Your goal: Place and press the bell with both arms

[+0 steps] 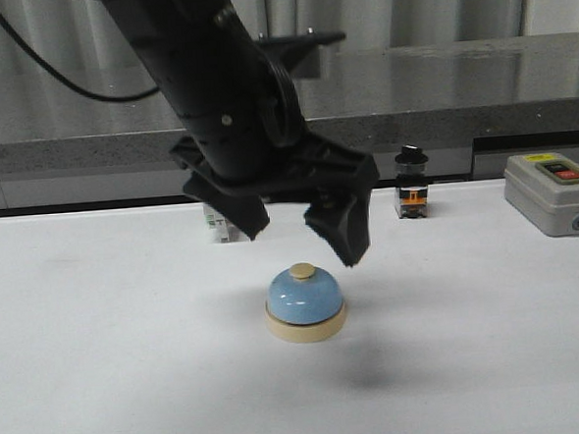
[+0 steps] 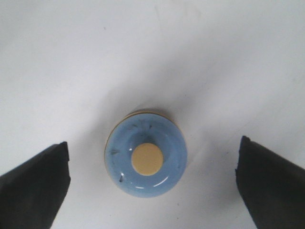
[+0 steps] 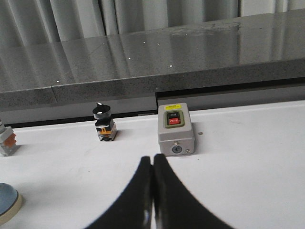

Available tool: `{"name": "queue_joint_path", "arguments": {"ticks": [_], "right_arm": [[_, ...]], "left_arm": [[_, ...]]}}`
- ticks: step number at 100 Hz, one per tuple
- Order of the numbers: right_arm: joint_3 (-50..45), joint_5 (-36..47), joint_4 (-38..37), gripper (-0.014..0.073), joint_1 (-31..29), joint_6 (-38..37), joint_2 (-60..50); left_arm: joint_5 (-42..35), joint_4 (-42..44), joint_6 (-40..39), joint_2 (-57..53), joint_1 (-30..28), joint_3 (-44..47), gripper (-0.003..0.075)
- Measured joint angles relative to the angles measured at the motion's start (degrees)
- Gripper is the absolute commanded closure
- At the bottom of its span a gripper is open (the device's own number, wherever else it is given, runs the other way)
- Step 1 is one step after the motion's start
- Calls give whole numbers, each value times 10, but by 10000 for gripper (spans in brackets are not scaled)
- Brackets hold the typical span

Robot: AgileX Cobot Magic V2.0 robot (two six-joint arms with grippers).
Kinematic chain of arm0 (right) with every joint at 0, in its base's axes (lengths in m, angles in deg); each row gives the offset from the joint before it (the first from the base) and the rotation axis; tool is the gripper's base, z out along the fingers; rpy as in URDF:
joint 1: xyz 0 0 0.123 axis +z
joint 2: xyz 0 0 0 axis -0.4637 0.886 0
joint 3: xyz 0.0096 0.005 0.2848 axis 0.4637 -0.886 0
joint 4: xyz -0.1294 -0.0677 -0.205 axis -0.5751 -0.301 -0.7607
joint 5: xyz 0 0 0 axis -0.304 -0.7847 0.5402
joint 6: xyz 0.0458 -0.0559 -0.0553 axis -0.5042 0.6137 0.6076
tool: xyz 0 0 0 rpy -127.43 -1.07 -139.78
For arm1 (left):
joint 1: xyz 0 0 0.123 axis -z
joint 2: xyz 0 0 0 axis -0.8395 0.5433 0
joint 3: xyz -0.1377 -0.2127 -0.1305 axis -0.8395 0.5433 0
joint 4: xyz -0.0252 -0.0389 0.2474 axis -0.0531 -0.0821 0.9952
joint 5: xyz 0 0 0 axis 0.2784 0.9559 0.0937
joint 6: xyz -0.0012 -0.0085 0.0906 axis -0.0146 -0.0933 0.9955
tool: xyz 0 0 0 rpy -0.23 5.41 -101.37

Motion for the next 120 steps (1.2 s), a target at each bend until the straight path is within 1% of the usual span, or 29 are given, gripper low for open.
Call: {"name": "queue_joint_path", "arguments": {"ticks": [16,29,44,55,69,78,88,95,105,112,117,119,120], "right_arm": [[0,0,0,654,0,0,0],[0,0,0,654,0,0,0],[0,0,0,654,0,0,0],[0,0,0,654,0,0,0],[0,0,0,654,0,0,0],[0,0,0,654,0,0,0],[0,0,0,654,0,0,0],[0,0,0,654,0,0,0],[0,0,0,654,0,0,0],[0,0,0,654,0,0,0],[0,0,0,654,0,0,0],[0,0,0,654,0,0,0],[0,0,0,654,0,0,0]], "left_arm": [[-1,0,0,-68,-17,16,59],[-21,0,0,-144,-51,62,59],[-48,0,-5,-246,-120,133,59],[-76,0,-5,-328,-188,192,59],[-104,0,-5,-426,-261,256,59],[-110,-6,-6,-487,-296,295,59],[-113,-9,-6,-553,-319,334,69],[-116,-9,-6,-605,-328,366,101],[-118,-9,-6,-670,-332,404,192],[-121,-9,-6,-715,-332,427,293],[-122,-9,-6,-743,-332,440,394],[-122,-9,-6,-754,-332,444,421],[-122,-9,-6,-758,-332,447,448]]}}
